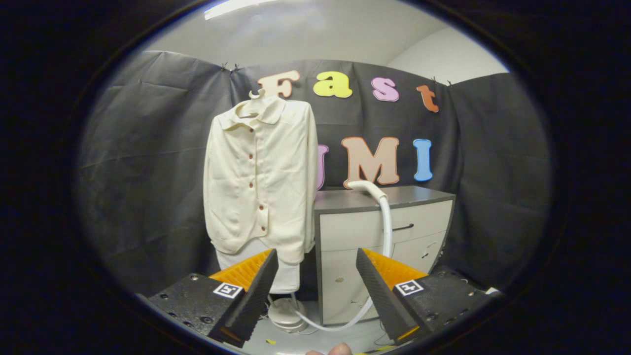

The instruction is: Iron the clothes twice with a garment steamer, once on the left side and once on the right side.

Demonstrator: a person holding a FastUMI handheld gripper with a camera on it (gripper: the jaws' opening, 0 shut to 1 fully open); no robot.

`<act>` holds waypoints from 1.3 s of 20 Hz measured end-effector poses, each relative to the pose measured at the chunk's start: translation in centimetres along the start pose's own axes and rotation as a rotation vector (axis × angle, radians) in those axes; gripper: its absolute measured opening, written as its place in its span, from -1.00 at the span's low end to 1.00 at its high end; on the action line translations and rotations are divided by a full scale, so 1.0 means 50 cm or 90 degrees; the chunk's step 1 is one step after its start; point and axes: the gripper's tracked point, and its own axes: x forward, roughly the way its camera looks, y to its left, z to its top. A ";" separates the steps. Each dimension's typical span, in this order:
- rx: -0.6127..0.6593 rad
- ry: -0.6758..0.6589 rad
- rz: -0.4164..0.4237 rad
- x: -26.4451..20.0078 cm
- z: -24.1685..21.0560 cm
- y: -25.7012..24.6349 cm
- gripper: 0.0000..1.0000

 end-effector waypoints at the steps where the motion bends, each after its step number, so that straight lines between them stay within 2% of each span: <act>1: 0.001 -0.004 -0.007 0.018 0.010 -0.012 0.93; 5: -0.002 -0.003 -0.018 0.120 0.042 -0.067 0.94; 16: -0.004 -0.015 -0.007 0.501 0.121 -0.266 0.93; 20: 0.001 0.004 -0.006 0.619 0.117 -0.324 0.94; 26: 0.003 0.046 0.005 0.739 0.088 -0.354 0.93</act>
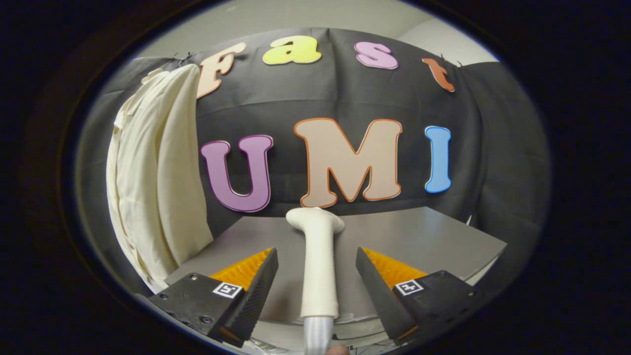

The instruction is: Iron the clothes twice with a garment steamer, once on the left side and once on the right side.

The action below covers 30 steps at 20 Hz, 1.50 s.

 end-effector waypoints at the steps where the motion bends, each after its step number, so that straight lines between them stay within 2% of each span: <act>1: 0.002 0.016 0.000 0.014 -0.015 -0.003 0.93; 7: 0.007 0.071 -0.012 0.051 -0.064 -0.009 0.19; 10: -0.007 0.092 0.001 0.052 -0.065 -0.002 -0.18; 12: -0.031 0.099 0.016 0.052 -0.067 0.006 -0.20; 18: -0.006 0.087 0.020 0.006 -0.058 0.016 -0.29; 24: 0.013 0.040 0.014 -0.109 -0.026 0.067 -0.30; 30: 0.028 -0.009 -0.013 -0.263 0.054 0.198 -0.30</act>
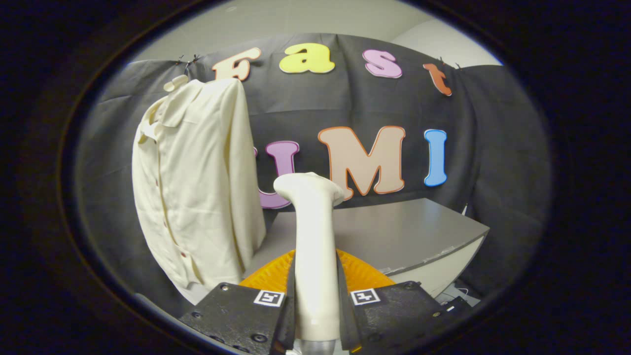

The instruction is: Iron the clothes twice with a garment steamer, once on the left side and once on the right side.

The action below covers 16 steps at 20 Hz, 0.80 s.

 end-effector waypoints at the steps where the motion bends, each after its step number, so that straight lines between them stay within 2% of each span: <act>1: 0.005 -0.015 -0.007 -0.031 0.017 0.034 -0.30; 5: 0.002 -0.074 0.005 -0.142 0.073 0.213 -0.31; 9: 0.011 -0.098 0.010 -0.204 0.087 0.375 -0.31; 16: -0.003 -0.079 0.050 -0.195 0.059 0.589 -0.32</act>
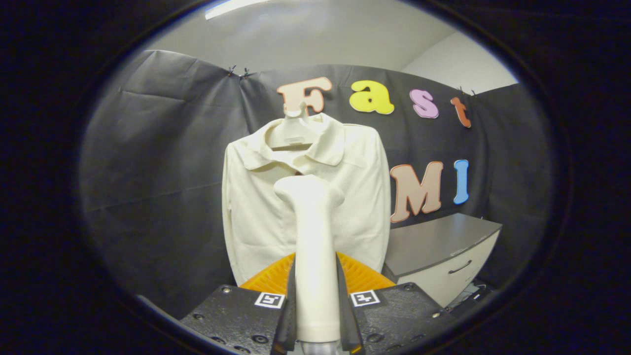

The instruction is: Iron the clothes twice with a garment steamer, once on the left side and once on the right side.

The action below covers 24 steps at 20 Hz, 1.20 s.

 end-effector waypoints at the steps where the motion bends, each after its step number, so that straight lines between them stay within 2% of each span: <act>1: 0.001 0.005 0.001 0.008 -0.003 0.018 -0.32; 6: 0.032 -0.022 0.020 0.045 0.027 0.118 -0.32; 10: 0.009 -0.025 0.035 0.088 0.011 0.201 -0.32; 15: -0.027 0.012 0.010 0.121 -0.063 0.202 -0.32; 24: -0.053 0.114 0.012 0.111 -0.244 0.193 -0.31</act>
